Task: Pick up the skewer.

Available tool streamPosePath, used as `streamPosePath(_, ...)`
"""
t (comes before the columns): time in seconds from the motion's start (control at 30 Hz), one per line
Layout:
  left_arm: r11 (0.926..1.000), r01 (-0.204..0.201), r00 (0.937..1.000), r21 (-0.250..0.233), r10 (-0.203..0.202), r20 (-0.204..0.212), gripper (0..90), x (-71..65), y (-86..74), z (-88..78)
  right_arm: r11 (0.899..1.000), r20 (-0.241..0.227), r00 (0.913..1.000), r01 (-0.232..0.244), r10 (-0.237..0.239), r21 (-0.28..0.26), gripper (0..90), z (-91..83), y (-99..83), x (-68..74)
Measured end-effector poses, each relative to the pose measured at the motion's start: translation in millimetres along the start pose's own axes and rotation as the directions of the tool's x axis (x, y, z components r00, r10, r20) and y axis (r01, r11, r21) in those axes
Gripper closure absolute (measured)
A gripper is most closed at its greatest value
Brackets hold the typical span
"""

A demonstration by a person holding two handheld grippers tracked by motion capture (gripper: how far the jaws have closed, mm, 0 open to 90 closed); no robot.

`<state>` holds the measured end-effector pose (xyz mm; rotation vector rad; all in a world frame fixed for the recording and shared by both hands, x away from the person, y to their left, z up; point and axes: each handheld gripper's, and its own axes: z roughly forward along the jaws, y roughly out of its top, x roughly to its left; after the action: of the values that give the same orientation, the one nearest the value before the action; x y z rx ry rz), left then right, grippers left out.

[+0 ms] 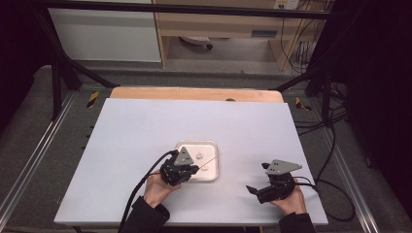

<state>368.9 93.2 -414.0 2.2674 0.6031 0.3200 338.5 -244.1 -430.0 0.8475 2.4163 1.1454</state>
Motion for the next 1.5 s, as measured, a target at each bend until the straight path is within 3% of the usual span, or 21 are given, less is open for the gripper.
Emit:
streamPosePath(0.4, 0.9967, -0.074, 0.9969, 0.034, 0.073, 0.031, 88.1, -19.6, 20.0, 7.4, 0.992, 0.031, 0.9932, 0.11, -0.112, 0.056, 2.7, 2.3, 14.0, 8.8)
streamPosePath(0.53, 0.9947, -0.093, 0.9947, 0.044, 0.091, 0.046, 88.0, -25.4, 25.4, 10.3, 0.987, 0.038, 0.988, 0.147, -0.15, 0.069, 3.7, 2.9, 18.5, 12.4)
streamPosePath(0.73, 0.9906, -0.123, 0.9912, 0.06, 0.119, 0.058, 88.0, -32.8, 33.8, 14.3, 0.971, 0.047, 0.9733, 0.22, -0.225, 0.095, 5.4, 6.7, 25.3, 18.7)
streamPosePath(0.77, 0.9896, -0.129, 0.9903, 0.063, 0.126, 0.059, 88.1, -34.0, 35.1, 15.0, 0.961, 0.052, 0.9637, 0.255, -0.262, 0.108, 6.5, 8.9, 27.2, 20.9)
streamPosePath(0.87, 0.987, -0.142, 0.9885, 0.075, 0.138, 0.062, 88.1, -37.2, 38.5, 17.4, 0.944, 0.057, 0.9482, 0.303, -0.313, 0.132, 9.2, 11.8, 30.0, 24.8)
streamPosePath(0.9, 0.9854, -0.15, 0.9874, 0.081, 0.145, 0.064, 88.1, -38.4, 40.0, 18.6, 0.944, 0.057, 0.9482, 0.303, -0.313, 0.132, 9.2, 11.8, 30.0, 24.8)
streamPosePath(0.93, 0.9849, -0.153, 0.9868, 0.081, 0.148, 0.066, 88.1, -39.3, 41.0, 19.8, 0.931, 0.056, 0.936, 0.337, -0.347, 0.142, 11.7, 13.9, 32.2, 27.4)
streamPosePath(1.0, 0.9829, -0.16, 0.9856, 0.091, 0.154, 0.07, 88.0, -40.6, 43.0, 21.6, 0.918, 0.056, 0.9237, 0.367, -0.379, 0.152, 14.0, 15.3, 34.0, 29.4)
streamPosePath(1.07, 0.9818, -0.163, 0.9848, 0.097, 0.156, 0.077, 88.1, -42.1, 44.5, 23.2, 0.914, 0.059, 0.9198, 0.375, -0.388, 0.156, 15.4, 15.7, 34.6, 30.3)
streamPosePath(1.1, 0.9805, -0.168, 0.9838, 0.102, 0.16, 0.081, 88.0, -42.4, 45.4, 23.8, 0.898, 0.059, 0.9043, 0.409, -0.423, 0.164, 18.6, 16.7, 36.4, 32.1)
streamPosePath(1.17, 0.9794, -0.169, 0.9833, 0.11, 0.16, 0.087, 88.1, -43.6, 47.0, 25.1, 0.893, 0.057, 0.8996, 0.42, -0.433, 0.16, 20.3, 17.3, 36.8, 32.5)
streamPosePath(1.2, 0.9772, -0.178, 0.9816, 0.115, 0.169, 0.09, 88.1, -43.9, 48.1, 25.5, 0.885, 0.06, 0.891, 0.436, -0.45, 0.165, 21.7, 17.6, 37.7, 33.3)
streamPosePath(1.23, 0.9758, -0.183, 0.9805, 0.119, 0.173, 0.093, 88.1, -44.4, 49.0, 25.9, 0.87, 0.061, 0.8759, 0.464, -0.479, 0.167, 25.2, 18.2, 38.5, 34.3)
streamPosePath(1.27, 0.9755, -0.182, 0.9806, 0.123, 0.171, 0.096, 88.1, -45.0, 49.9, 26.5, 0.87, 0.061, 0.8759, 0.464, -0.479, 0.167, 25.2, 18.2, 38.5, 34.3)
streamPosePath(1.3, 0.9739, -0.189, 0.9792, 0.126, 0.177, 0.1, 88.0, -45.5, 50.9, 27.2, 0.857, 0.061, 0.862, 0.489, -0.503, 0.164, 29.1, 19.0, 38.7, 35.3)
streamPosePath(1.33, 0.9742, -0.184, 0.9787, 0.13, 0.17, 0.115, 88.0, -46.9, 51.2, 27.9, 0.852, 0.058, 0.8573, 0.497, -0.512, 0.164, 30.8, 19.2, 38.9, 35.7)
streamPosePath(1.37, 0.9712, -0.196, 0.9772, 0.135, 0.182, 0.109, 88.1, -48.1, 53.2, 29.4, 0.841, 0.054, 0.8469, 0.515, -0.529, 0.167, 32.6, 19.9, 39.0, 36.4)
streamPosePath(1.4, 0.9712, -0.196, 0.9772, 0.135, 0.182, 0.109, 88.0, -48.1, 53.2, 29.4, 0.841, 0.054, 0.8469, 0.515, -0.529, 0.167, 32.6, 19.9, 39.0, 36.4)
streamPosePath(1.43, 0.97, -0.201, 0.9761, 0.137, 0.187, 0.111, 88.0, -48.7, 53.8, 30.5, 0.825, 0.05, 0.8313, 0.539, -0.554, 0.17, 36.4, 21.4, 38.7, 38.3)
streamPosePath(1.47, 0.9683, -0.204, 0.9755, 0.144, 0.188, 0.114, 88.0, -49.6, 54.4, 31.3, 0.825, 0.05, 0.8313, 0.539, -0.554, 0.17, 36.4, 21.4, 38.7, 38.3)
streamPosePath(1.5, 0.9662, -0.208, 0.9745, 0.152, 0.192, 0.116, 88.1, -50.2, 55.1, 32.3, 0.798, 0.04, 0.8061, 0.576, -0.59, 0.179, 40.5, 22.9, 38.6, 39.6)
